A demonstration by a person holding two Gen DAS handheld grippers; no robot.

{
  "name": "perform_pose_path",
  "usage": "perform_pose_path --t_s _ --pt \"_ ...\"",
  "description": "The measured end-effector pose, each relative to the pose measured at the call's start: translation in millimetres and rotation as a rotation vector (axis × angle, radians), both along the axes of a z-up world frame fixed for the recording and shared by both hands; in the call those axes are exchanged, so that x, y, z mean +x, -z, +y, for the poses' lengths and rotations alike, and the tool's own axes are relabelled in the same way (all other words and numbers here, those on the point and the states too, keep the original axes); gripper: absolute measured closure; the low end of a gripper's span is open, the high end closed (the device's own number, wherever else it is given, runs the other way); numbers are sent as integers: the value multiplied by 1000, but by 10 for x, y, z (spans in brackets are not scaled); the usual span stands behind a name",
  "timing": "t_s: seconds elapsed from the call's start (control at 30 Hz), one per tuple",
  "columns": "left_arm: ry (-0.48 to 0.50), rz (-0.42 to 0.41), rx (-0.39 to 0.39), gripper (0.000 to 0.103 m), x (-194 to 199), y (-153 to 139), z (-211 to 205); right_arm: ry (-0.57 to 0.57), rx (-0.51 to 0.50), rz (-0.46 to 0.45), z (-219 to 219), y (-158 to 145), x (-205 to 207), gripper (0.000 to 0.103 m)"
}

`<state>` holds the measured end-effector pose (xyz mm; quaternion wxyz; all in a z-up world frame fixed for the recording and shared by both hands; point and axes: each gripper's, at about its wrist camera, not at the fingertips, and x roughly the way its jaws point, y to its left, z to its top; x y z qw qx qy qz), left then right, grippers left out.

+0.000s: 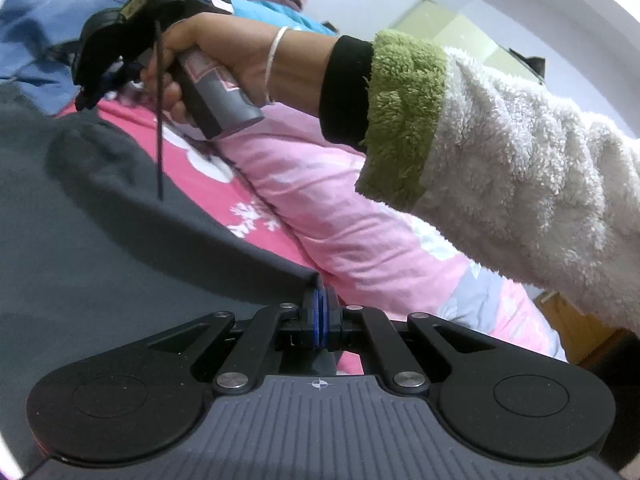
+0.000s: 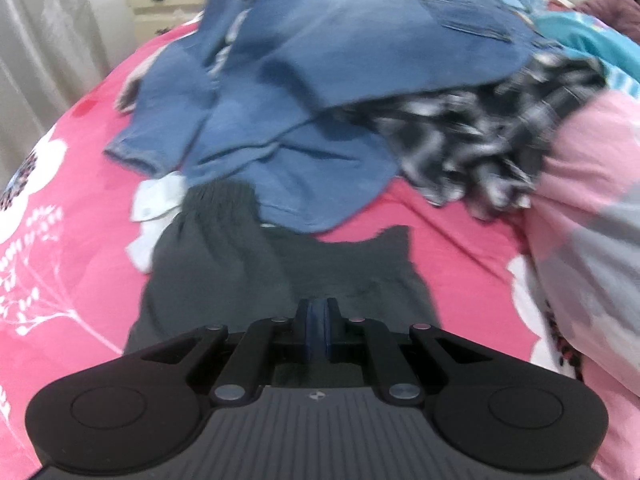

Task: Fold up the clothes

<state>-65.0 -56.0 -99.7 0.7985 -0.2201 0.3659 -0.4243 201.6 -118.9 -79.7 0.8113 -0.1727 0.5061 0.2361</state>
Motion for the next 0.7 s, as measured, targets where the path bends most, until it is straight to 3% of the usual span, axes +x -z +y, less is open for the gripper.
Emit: perform_pose_path --t_s 0.3,0.5,0.63,0.7 --pt "25 28 30 103 133 122 -268 89 77 38 -600 107 202 97" --pt "-9 44 -35 103 112 86 -57 59 62 -94 -1406 -460 -130 94" --pt "-27 67 -67 103 127 74 42 111 30 -143 -2060 -775 -647 93" --pt "-32 87 -79 103 164 58 1 150 70 -168 -2385 -937 -1003 84"
